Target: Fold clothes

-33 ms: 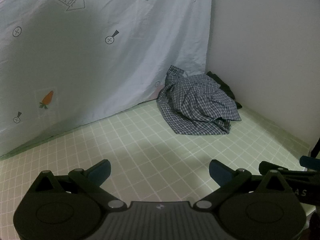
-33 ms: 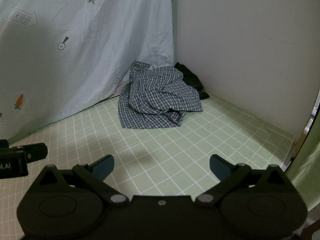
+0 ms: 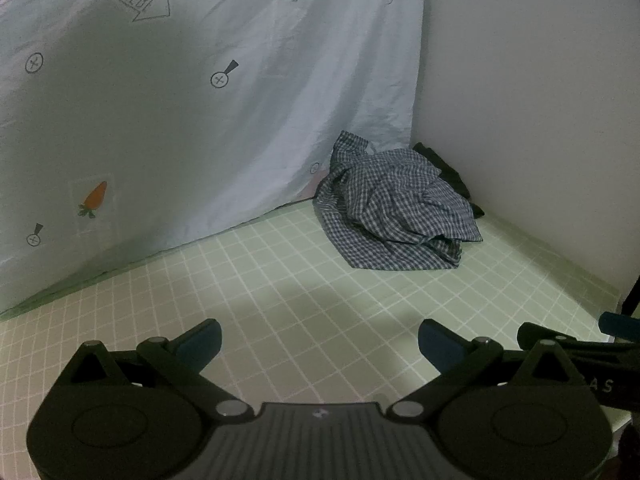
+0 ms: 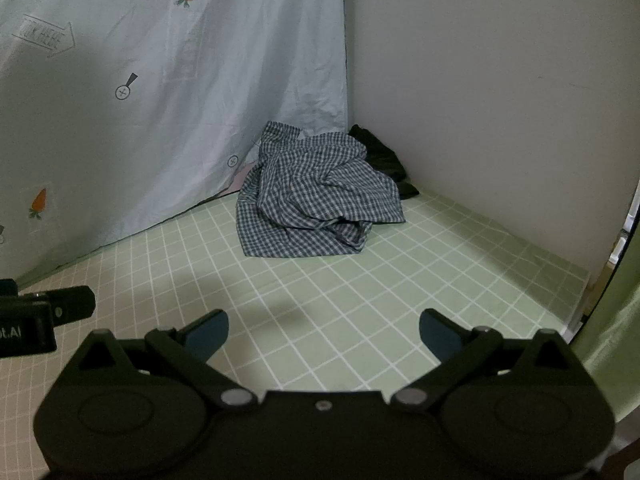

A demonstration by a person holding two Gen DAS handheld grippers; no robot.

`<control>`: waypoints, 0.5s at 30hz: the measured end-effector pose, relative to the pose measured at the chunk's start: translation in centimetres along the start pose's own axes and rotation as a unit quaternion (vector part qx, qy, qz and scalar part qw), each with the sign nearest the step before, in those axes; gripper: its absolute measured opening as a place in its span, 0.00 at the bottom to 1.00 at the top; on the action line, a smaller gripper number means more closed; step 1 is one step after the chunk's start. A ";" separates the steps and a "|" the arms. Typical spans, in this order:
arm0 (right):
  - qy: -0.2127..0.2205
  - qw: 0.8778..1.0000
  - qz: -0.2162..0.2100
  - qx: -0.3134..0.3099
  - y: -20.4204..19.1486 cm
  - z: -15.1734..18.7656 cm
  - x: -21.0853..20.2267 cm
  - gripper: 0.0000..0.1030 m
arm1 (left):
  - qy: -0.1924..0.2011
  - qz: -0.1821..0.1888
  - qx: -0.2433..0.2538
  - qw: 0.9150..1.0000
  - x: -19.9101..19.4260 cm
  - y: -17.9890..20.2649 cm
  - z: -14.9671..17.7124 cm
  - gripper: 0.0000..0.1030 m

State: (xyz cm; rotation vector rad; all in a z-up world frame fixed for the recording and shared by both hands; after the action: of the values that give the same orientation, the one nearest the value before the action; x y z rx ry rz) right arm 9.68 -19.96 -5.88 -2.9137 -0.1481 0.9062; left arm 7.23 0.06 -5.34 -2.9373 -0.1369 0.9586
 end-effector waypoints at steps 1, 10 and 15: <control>-0.001 1.000 0.000 0.000 -0.1 0.0 0.0 1.00 | 0.001 0.001 -0.001 1.000 0.0 0.1 0.0 1.00; -0.003 1.000 -0.001 -0.002 -0.4 -0.3 0.4 1.00 | 0.002 0.002 -0.003 1.000 0.3 -0.1 0.0 1.00; -0.004 1.000 0.000 -0.001 -0.5 -0.4 0.7 1.00 | -0.001 0.000 -0.002 1.000 0.4 0.0 0.0 1.00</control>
State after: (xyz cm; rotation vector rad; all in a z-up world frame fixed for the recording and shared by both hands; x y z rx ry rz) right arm 10.42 -19.45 -5.86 -2.9128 -0.1495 0.9170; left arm 7.50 0.12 -5.56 -2.9408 -0.1398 0.9622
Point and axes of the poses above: each gripper's, at about its wrist camera, not at the fingertips, and x roughly the way its jaws point, y to its right, z to its underside, the point moved 9 cm from there along x, roughly the way its jaws point, and after that the axes turned 5 degrees about -z, right-handed, at the moved point
